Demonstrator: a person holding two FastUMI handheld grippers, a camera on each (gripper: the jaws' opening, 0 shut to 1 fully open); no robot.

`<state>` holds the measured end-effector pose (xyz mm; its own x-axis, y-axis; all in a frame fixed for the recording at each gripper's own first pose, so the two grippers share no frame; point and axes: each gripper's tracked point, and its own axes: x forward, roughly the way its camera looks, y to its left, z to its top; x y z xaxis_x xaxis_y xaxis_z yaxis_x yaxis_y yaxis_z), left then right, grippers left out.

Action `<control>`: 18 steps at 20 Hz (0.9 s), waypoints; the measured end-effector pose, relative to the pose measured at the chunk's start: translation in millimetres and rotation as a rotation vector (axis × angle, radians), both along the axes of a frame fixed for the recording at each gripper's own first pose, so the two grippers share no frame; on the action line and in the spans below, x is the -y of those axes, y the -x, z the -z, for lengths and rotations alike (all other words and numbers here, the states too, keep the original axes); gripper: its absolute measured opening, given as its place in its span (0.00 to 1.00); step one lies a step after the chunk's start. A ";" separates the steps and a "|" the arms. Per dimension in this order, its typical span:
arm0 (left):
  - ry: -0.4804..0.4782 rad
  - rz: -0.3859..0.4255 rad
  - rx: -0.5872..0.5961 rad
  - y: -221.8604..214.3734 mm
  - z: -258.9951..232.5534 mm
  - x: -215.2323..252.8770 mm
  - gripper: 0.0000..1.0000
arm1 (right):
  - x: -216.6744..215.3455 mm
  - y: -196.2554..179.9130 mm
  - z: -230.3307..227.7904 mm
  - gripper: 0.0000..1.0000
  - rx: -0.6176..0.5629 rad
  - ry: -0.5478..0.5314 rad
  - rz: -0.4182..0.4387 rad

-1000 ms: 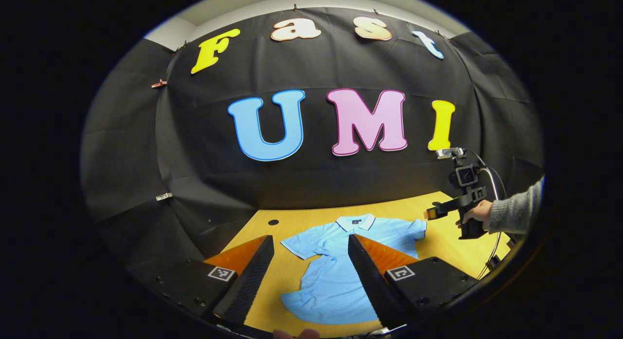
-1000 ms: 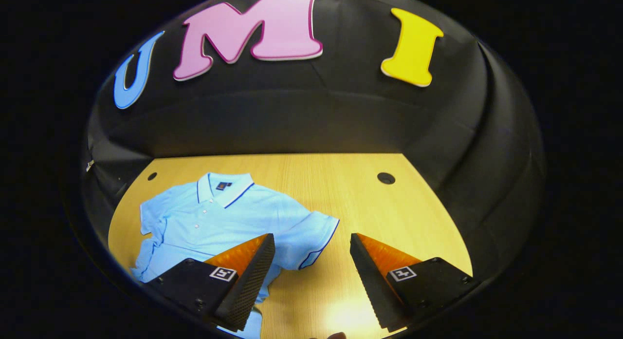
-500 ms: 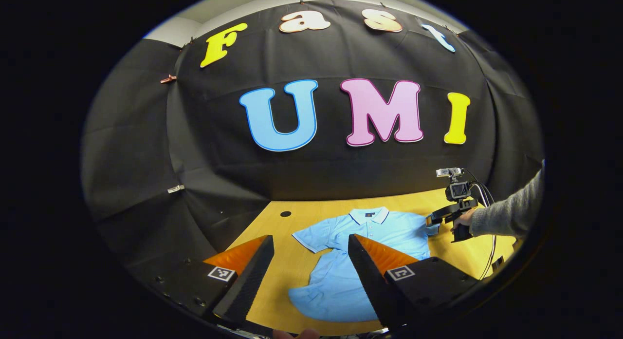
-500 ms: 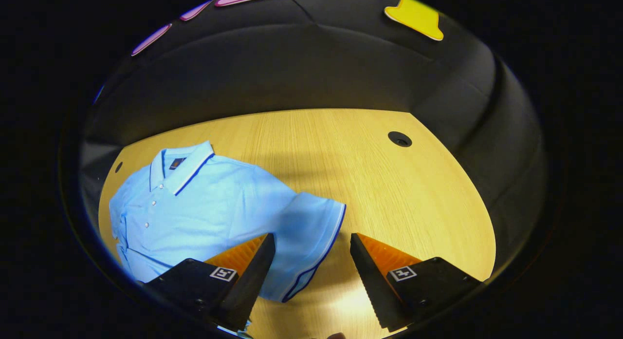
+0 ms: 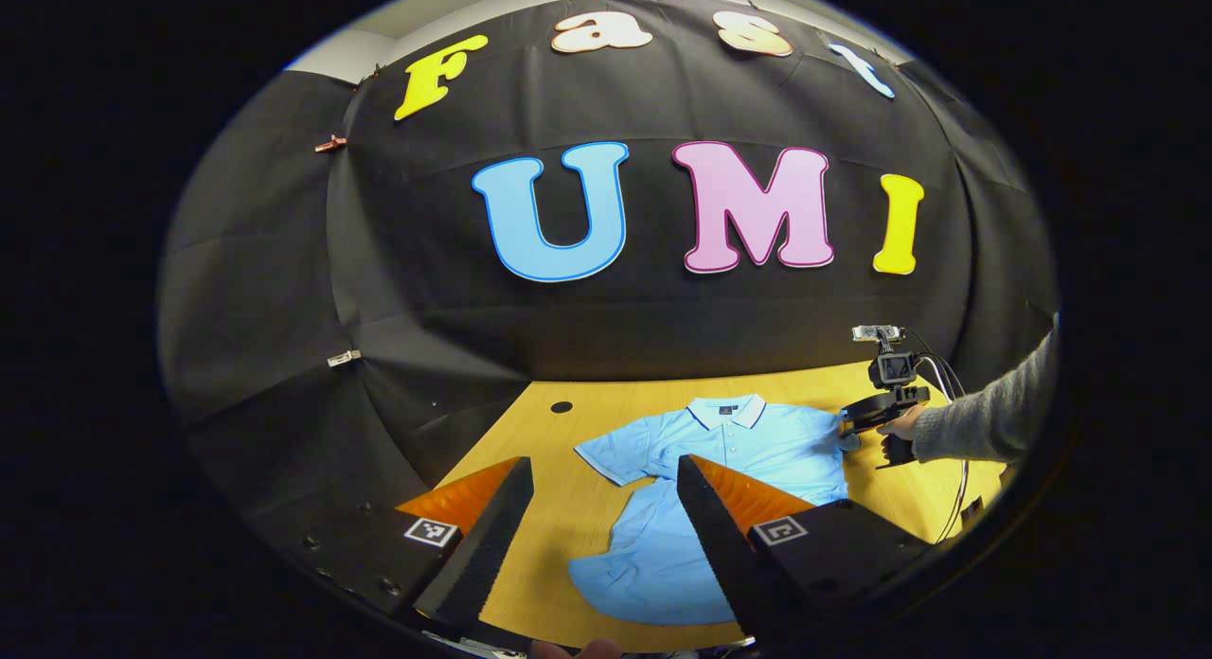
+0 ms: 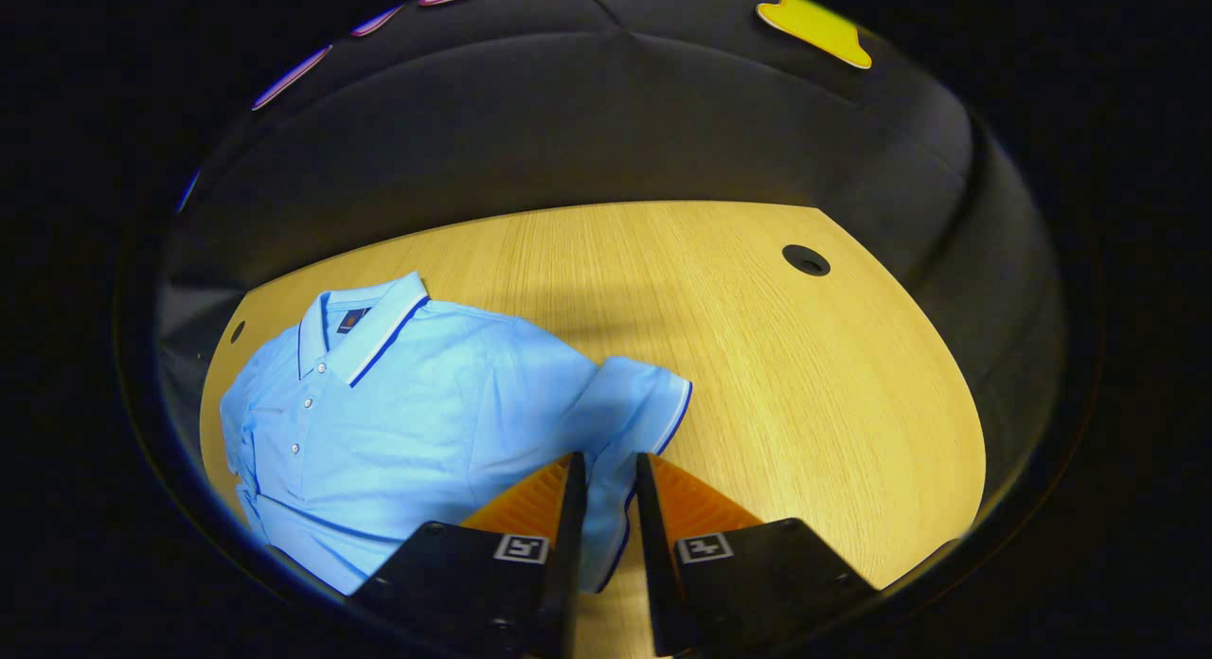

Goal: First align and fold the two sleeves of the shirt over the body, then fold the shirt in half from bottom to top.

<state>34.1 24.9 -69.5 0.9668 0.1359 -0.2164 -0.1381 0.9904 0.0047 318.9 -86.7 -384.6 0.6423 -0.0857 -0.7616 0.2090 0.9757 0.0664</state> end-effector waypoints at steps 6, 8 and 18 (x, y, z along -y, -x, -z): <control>-0.001 -0.001 0.000 6.2 2.5 -11.2 0.97 | -3.6 -1.0 -17.1 0.06 0.033 0.029 0.009; -0.001 -0.001 0.001 8.8 2.9 -15.5 0.97 | -10.0 -8.8 -38.7 0.06 0.097 0.026 0.017; 0.033 -0.025 0.003 29.0 11.1 -40.1 0.97 | -141.8 -22.2 -99.4 0.06 0.206 -0.081 -0.170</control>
